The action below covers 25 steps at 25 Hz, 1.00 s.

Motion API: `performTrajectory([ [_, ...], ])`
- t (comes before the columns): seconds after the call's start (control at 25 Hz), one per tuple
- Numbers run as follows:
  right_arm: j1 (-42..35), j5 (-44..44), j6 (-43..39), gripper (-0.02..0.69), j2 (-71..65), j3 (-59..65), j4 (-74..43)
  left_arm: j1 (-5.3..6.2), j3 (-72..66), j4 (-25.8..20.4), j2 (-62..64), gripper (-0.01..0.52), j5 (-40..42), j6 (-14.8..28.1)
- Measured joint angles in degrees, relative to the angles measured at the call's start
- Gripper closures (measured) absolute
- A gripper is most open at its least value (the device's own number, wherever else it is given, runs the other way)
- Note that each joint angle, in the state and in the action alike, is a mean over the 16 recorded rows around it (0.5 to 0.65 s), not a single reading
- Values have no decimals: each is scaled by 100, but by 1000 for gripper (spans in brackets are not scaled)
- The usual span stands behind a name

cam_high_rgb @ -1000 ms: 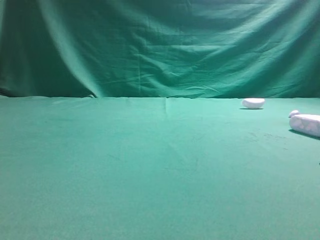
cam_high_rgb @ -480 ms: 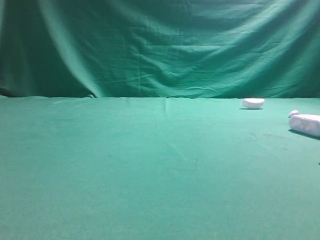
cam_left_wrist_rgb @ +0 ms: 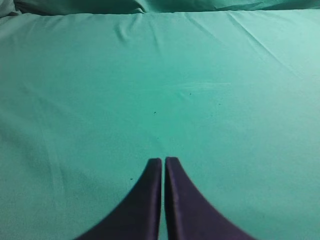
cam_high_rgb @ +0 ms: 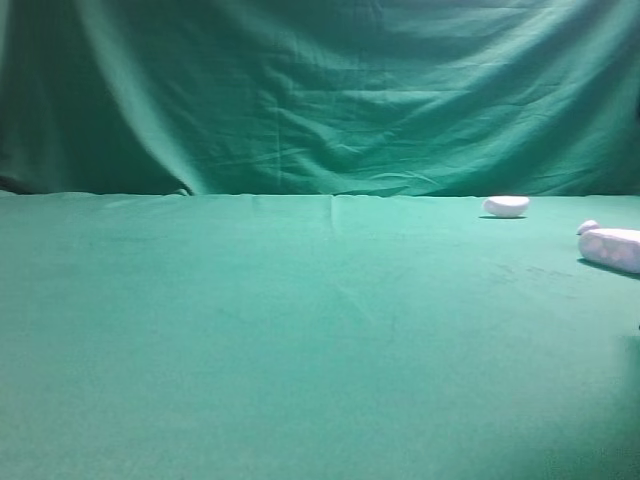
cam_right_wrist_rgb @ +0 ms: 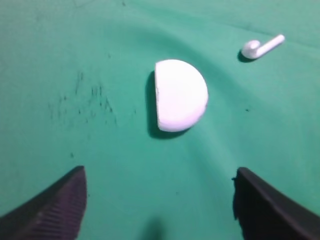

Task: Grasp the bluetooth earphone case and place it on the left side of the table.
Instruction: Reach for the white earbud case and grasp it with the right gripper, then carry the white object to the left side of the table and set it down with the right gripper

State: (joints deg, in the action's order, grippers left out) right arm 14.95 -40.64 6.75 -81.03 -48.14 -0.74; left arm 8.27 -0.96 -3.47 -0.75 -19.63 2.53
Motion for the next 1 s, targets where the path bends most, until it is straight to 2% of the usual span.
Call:
performTrajectory([
  [0.12,53,107,26,133,-525,-234,-20,0,0,0,0,514,0,0],
  [0.24,97,158,25,107,-994,-465,-55,0,0,0,0,514,0,0],
  [0.56,115,174,-86,106,-1782,-939,-209,0,0,0,0,514,0,0],
  [1.0,107,166,-248,106,-2046,-1087,-476,0,0,0,0,514,0,0],
])
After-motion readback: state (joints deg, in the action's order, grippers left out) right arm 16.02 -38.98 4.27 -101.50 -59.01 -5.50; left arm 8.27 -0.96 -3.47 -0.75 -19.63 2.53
